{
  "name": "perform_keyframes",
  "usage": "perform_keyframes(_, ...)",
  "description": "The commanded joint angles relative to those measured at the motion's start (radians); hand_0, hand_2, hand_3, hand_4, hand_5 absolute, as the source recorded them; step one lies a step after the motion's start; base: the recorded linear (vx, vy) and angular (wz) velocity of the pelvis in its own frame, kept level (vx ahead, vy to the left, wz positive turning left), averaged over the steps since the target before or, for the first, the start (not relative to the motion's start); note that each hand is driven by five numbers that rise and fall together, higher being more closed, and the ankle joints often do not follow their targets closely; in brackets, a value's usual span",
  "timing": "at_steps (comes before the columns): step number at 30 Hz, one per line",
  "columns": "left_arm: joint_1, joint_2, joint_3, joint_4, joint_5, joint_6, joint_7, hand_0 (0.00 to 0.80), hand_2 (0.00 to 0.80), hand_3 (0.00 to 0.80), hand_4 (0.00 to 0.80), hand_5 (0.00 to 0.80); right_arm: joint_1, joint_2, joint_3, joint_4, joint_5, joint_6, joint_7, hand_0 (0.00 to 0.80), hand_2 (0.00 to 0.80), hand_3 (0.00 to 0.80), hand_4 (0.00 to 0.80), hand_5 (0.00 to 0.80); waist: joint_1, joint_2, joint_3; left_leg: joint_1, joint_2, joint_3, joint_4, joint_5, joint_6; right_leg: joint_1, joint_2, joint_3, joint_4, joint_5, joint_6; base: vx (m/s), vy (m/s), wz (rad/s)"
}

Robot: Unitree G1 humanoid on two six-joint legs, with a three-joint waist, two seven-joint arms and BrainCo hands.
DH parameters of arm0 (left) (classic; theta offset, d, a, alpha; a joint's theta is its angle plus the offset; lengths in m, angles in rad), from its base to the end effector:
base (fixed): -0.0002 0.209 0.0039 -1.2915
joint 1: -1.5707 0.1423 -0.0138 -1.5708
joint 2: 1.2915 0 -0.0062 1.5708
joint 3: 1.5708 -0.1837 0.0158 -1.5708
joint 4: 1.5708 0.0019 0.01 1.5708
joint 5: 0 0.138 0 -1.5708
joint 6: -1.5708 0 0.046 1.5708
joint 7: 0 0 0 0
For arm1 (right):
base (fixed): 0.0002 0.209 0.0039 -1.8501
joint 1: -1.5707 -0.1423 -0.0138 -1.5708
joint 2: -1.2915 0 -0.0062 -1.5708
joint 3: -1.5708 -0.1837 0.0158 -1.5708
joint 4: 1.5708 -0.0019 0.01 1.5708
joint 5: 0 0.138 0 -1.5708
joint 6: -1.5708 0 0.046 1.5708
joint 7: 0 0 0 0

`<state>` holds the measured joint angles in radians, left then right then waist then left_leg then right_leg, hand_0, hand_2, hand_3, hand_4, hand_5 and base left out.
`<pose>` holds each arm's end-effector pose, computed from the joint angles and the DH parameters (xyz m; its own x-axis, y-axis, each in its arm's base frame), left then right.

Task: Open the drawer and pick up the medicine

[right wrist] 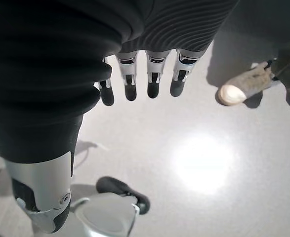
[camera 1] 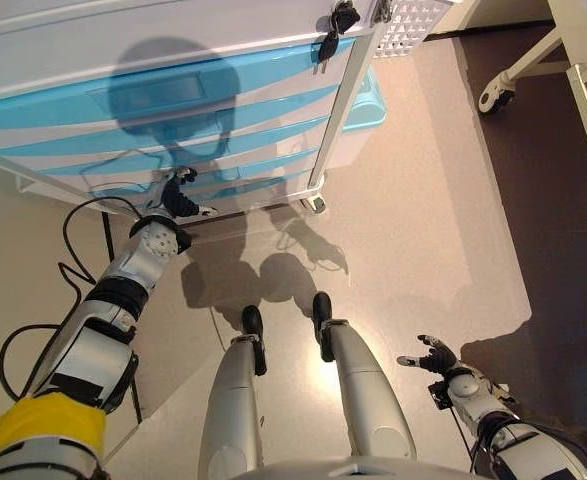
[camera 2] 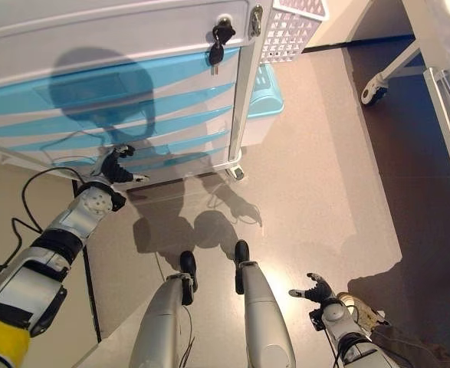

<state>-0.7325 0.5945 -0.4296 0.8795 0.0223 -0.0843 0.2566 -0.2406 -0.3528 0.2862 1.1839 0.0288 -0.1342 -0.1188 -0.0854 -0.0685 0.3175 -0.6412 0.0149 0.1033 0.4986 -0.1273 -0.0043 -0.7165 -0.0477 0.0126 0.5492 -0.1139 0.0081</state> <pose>0.3192 0.2414 0.0962 0.9869 0.1582 0.0310 -0.1293 0.6616 0.7386 0.1684 -0.2413 -0.0752 0.6964 -0.2378 -0.6771 -0.1536 0.8722 -0.4644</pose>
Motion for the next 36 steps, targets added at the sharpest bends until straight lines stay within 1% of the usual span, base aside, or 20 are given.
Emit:
perform_keyframes(1,0.057,-0.026,0.055,-0.039,-0.027,-0.035,-0.013,0.0,0.0,0.0,0.0,0.0,0.046,-0.042,-0.001,0.017,-0.015,0.016,-0.014,0.0,0.0,0.0,0.0,0.0,0.005,0.057,-0.029,0.034,-0.063,-0.009,-0.066,-0.006,0.052,0.071,-0.008,-0.029,-0.085,0.042,0.024,-0.014,-0.035,0.05)
perform_keyframes(3,0.102,-0.042,0.063,-0.058,-0.032,-0.037,-0.029,0.0,0.0,0.0,0.0,0.0,0.049,-0.043,-0.012,0.021,-0.019,0.017,-0.017,0.0,0.0,0.0,0.0,0.0,0.01,0.061,-0.029,0.051,-0.067,-0.016,-0.078,-0.002,0.051,0.092,-0.01,-0.035,-0.1,0.045,0.025,-0.006,-0.028,0.04)
perform_keyframes(5,0.172,-0.062,0.091,-0.084,-0.052,-0.044,-0.048,0.0,0.0,0.0,0.0,0.0,0.051,-0.043,-0.022,0.026,-0.026,0.021,-0.017,0.0,0.0,0.0,0.0,0.0,0.019,0.067,-0.032,0.074,-0.071,-0.024,-0.096,0.004,0.051,0.114,-0.011,-0.039,-0.113,0.048,0.024,-0.031,-0.027,0.07)
perform_keyframes(6,0.207,-0.08,0.108,-0.093,-0.064,-0.045,-0.052,0.0,0.0,0.0,0.0,0.0,0.052,-0.041,-0.028,0.029,-0.03,0.022,-0.019,0.0,0.0,0.0,0.0,0.0,0.022,0.066,-0.036,0.075,-0.073,-0.02,-0.114,0.04,0.055,0.122,-0.016,-0.048,-0.137,0.08,0.019,-0.035,-0.05,0.2)
perform_keyframes(7,0.274,-0.114,0.135,-0.083,-0.086,-0.049,-0.066,0.0,0.0,0.0,0.0,0.0,0.059,-0.036,-0.038,0.04,-0.038,0.026,-0.019,0.0,0.0,0.0,0.0,0.0,0.03,0.067,-0.042,0.112,-0.074,-0.03,-0.144,0.049,0.051,0.164,-0.017,-0.052,-0.166,0.086,0.02,-0.027,-0.059,0.29)
perform_keyframes(9,0.304,-0.121,0.147,-0.078,-0.088,-0.05,-0.071,0.0,0.0,0.0,0.0,0.0,0.062,-0.035,-0.041,0.041,-0.044,0.028,-0.02,0.0,0.0,0.0,0.0,0.0,0.033,0.067,-0.045,0.131,-0.074,-0.034,-0.16,0.054,0.05,0.186,-0.017,-0.055,-0.181,0.089,0.021,0.038,-0.037,0.19)
perform_keyframes(11,0.377,-0.148,0.174,-0.049,-0.093,-0.053,-0.086,0.0,0.0,0.0,0.0,0.0,0.074,-0.032,-0.054,0.039,-0.051,0.027,-0.016,0.0,0.0,0.0,0.0,0.0,0.041,0.065,-0.054,0.196,-0.075,-0.047,-0.216,0.073,0.043,0.258,-0.016,-0.072,-0.233,0.1,0.026,0.049,-0.052,0.08)
perform_keyframes(13,0.405,-0.16,0.184,-0.047,-0.095,-0.054,-0.091,0.0,0.0,0.0,0.0,0.0,0.08,-0.031,-0.061,0.039,-0.053,0.028,-0.017,0.0,0.0,0.0,0.0,0.0,0.045,0.064,-0.057,0.224,-0.076,-0.054,-0.237,0.081,0.04,0.288,-0.016,-0.078,-0.256,0.104,0.028,0.066,-0.05,0.17)
perform_keyframes(15,0.455,-0.181,0.198,-0.006,-0.102,-0.057,-0.107,0.0,0.0,0.0,0.0,0.0,0.089,-0.027,-0.074,0.042,-0.049,0.025,-0.019,0.0,0.0,0.0,0.0,0.0,0.05,0.061,-0.07,0.282,-0.074,-0.063,-0.284,0.097,0.034,0.349,-0.01,-0.087,-0.303,0.115,0.034,0.105,-0.051,0.19)
perform_keyframes(18,0.528,-0.193,0.233,0.07,-0.095,-0.05,-0.128,0.0,0.0,0.0,0.0,0.0,0.103,-0.025,-0.078,0.047,-0.06,0.025,-0.014,0.0,0.0,0.0,0.0,0.0,0.056,0.059,-0.102,0.368,-0.072,-0.068,-0.36,0.121,0.03,0.431,-0.005,-0.089,-0.374,0.132,0.046,0.118,-0.021,0.05)
perform_keyframes(21,0.583,-0.216,0.275,0.142,-0.099,-0.044,-0.146,0.0,0.0,0.0,0.0,0.0,0.123,-0.023,-0.081,0.035,-0.077,0.023,-0.007,0.0,0.0,0.0,0.0,0.0,0.06,0.06,-0.132,0.437,-0.07,-0.067,-0.411,0.137,0.027,0.491,0.002,-0.095,-0.409,0.133,0.05,0.104,-0.009,-0.05)
perform_keyframes(22,0.608,-0.233,0.309,0.207,-0.112,-0.034,-0.149,0.0,0.0,0.0,0.0,0.0,0.138,-0.015,-0.093,0.033,-0.071,0.021,-0.002,0.0,0.0,0.0,0.0,0.0,0.062,0.061,-0.156,0.477,-0.069,-0.07,-0.441,0.146,0.024,0.525,0.007,-0.102,-0.42,0.129,0.05,0.082,-0.003,-0.03)
perform_keyframes(23,0.608,-0.233,0.309,0.207,-0.112,-0.034,-0.149,0.0,0.0,0.0,0.0,0.0,0.138,-0.015,-0.093,0.033,-0.071,0.021,-0.002,0.0,0.0,0.0,0.0,0.0,0.061,0.061,-0.154,0.48,-0.069,-0.07,-0.443,0.147,0.024,0.527,0.007,-0.102,-0.421,0.129,0.05,0.092,-0.008,0.02)
perform_keyframes(24,0.633,-0.25,0.332,0.257,-0.117,-0.024,-0.157,0.0,0.0,0.0,0.0,0.0,0.157,-0.004,-0.094,0.038,-0.07,0.025,0.011,0.0,0.0,0.0,0.0,0.0,0.063,0.06,-0.178,0.517,-0.064,-0.072,-0.472,0.158,0.018,0.564,0.011,-0.11,-0.438,0.125,0.051,0.04,-0.008,0.06)
perform_keyframes(25,0.634,-0.25,0.333,0.258,-0.117,-0.025,-0.157,0.0,0.0,0.0,0.0,0.0,0.157,-0.004,-0.094,0.038,-0.07,0.025,0.011,0.0,0.0,0.0,0.0,0.0,0.062,0.06,-0.177,0.519,-0.064,-0.072,-0.474,0.159,0.018,0.566,0.011,-0.111,-0.439,0.125,0.051,0.076,-0.018,0.09)
perform_keyframes(31,0.689,-0.302,0.347,0.336,-0.082,-0.007,-0.167,0.0,0.0,0.0,0.0,0.0,0.206,0.032,-0.092,0.076,-0.094,0.04,0.024,0.0,0.0,0.0,0.0,0.0,0.073,0.055,-0.246,0.606,-0.055,-0.08,-0.543,0.179,0.007,0.661,0.015,-0.138,-0.495,0.123,0.053,0.053,-0.013,0.13)
perform_keyframes(33,0.701,-0.326,0.315,0.368,-0.032,0.001,-0.18,0.0,0.0,0.0,0.0,0.0,0.209,0.052,-0.071,0.09,-0.111,0.047,0.031,0.0,0.0,0.0,0.0,0.0,0.078,0.048,-0.273,0.632,-0.054,-0.076,-0.559,0.181,0.003,0.694,0.019,-0.142,-0.538,0.137,0.058,0.011,-0.012,0.15)
perform_keyframes(36,0.712,-0.344,0.294,0.386,0.002,0.003,-0.192,0.0,0.0,0.0,0.0,0.0,0.212,0.065,-0.054,0.094,-0.12,0.048,0.035,0.0,0.0,0.0,0.0,0.0,0.083,0.044,-0.289,0.642,-0.054,-0.072,-0.553,0.173,0.004,0.714,0.021,-0.135,-0.56,0.143,0.061,0.0,-0.001,0.02)
